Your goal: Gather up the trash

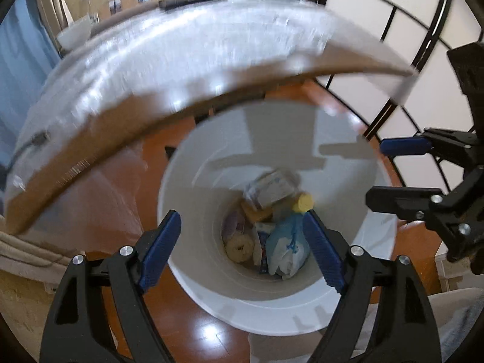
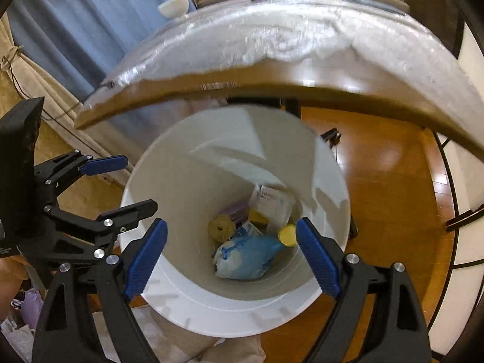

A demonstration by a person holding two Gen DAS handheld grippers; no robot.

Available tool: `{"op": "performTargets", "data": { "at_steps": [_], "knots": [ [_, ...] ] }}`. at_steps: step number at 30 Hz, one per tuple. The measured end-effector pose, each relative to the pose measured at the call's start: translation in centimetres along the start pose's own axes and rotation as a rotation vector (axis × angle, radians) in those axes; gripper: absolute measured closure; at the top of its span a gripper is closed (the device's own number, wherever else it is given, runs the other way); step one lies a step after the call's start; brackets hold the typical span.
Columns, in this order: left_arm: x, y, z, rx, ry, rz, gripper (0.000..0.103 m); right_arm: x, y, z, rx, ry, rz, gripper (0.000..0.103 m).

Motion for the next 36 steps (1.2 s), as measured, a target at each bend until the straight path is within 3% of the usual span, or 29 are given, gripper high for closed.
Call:
{"op": "performTargets", "data": {
  "at_steps": [6,9,13,17,23,29,36],
  "knots": [
    [-2.5,5.3,-4.9,0.168,0.073,0.034,0.018,-0.1,3.9,-5.7,0.139,0.010,0.041,0.010],
    [-5.7,7.0,-8.8,0.252,0.127,0.008,0.009,1.2,4.9,-10.2,0.205,0.006,0.089,0.008],
    [-10.1,6.6,-13.8,0.308,0.184,-0.050,0.008,4.6,5.3,-16.5,0.283,-0.018,0.174,0.006],
    [-15.0,4.1,-18.4,0.298,0.256,-0.104,0.008,8.9,4.7,-21.4,0.311,-0.061,0.230,0.005],
    [-20.7,-1.2,-21.6,0.216,0.382,-0.134,0.008,15.9,1.2,-27.3,0.274,-0.125,0.319,0.005],
    [-23.2,-5.4,-23.4,0.149,0.404,-0.144,0.008,20.6,-1.3,-29.6,0.247,-0.186,0.367,0.005],
    [-24.3,-7.4,-24.2,0.138,0.415,-0.157,0.003,23.5,-2.5,-31.0,0.220,-0.204,0.406,0.005]
  ]
}}
Point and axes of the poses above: each gripper's, at about its wrist camera, not at the fingertips, and y roughly against the way its jaws point, x to its right, z to its underside, the point moved 8 cm from there along -y, roughly the way its jaws point, and after that the axes turned 5 degrees about -x, right-handed, at the moved point
